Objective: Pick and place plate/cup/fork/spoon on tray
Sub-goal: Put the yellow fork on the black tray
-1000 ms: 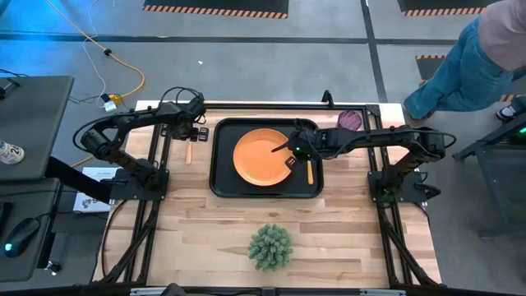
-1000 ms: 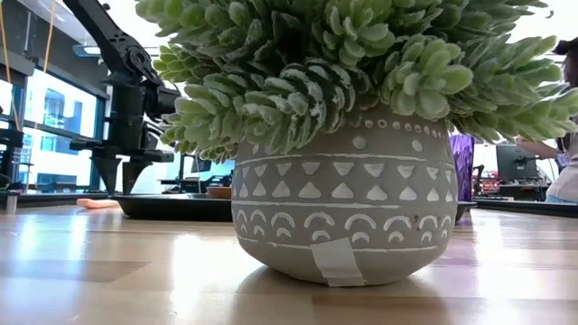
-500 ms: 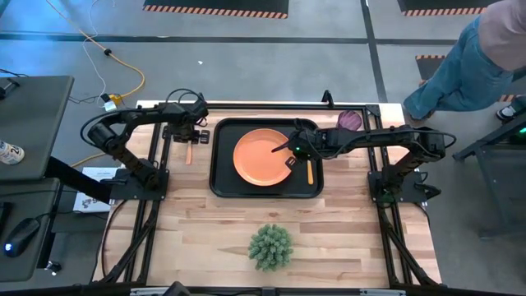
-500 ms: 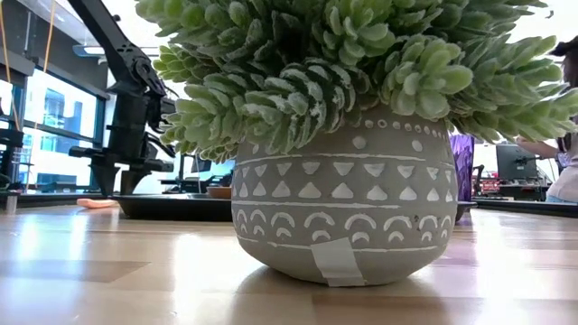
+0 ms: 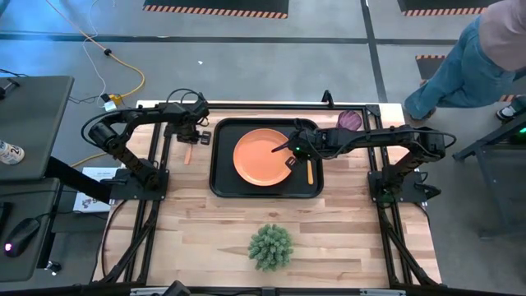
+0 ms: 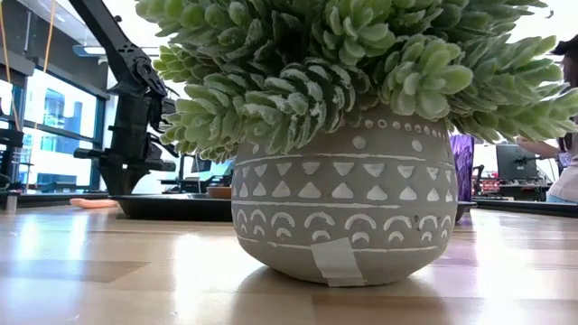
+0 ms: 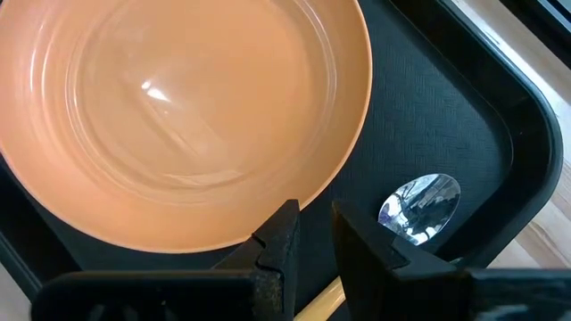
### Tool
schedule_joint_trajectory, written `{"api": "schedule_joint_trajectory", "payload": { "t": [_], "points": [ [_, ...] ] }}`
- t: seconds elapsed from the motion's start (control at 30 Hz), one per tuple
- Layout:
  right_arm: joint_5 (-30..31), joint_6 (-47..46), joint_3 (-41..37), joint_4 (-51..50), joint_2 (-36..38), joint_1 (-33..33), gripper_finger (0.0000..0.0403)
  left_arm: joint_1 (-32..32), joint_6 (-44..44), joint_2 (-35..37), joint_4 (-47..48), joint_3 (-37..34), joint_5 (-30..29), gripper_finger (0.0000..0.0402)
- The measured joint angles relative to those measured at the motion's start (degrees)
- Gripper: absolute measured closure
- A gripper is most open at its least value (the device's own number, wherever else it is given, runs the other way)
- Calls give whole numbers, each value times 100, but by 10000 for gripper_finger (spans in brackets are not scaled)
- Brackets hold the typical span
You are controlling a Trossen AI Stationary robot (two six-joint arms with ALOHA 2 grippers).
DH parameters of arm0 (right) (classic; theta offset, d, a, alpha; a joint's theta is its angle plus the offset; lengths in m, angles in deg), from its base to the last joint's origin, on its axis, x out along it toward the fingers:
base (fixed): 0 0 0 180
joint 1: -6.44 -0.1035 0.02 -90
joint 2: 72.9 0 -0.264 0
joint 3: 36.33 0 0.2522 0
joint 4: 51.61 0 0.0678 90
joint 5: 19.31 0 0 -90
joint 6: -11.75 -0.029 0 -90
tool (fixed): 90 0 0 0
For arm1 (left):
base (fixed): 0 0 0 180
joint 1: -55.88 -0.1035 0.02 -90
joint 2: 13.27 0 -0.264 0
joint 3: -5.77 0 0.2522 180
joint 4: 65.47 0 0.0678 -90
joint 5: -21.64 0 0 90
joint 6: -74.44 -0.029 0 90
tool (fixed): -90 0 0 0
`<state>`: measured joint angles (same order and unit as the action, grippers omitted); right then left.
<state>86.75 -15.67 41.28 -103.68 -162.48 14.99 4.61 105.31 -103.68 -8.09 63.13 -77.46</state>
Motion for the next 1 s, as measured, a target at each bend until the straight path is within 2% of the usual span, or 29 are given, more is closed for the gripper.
{"api": "schedule_joint_trajectory", "payload": {
  "t": [0.07,0.5,1.0],
  "points": [
    [-2,-5,0,1,0,0,341,-2,-24,0,8,-2,-2,376],
    [-15,-81,0,2,-2,0,341,62,-305,62,108,-14,-33,376],
    [-1,-112,2,2,-2,-162,341,590,-372,888,177,-37,2,376]
  ]
}}
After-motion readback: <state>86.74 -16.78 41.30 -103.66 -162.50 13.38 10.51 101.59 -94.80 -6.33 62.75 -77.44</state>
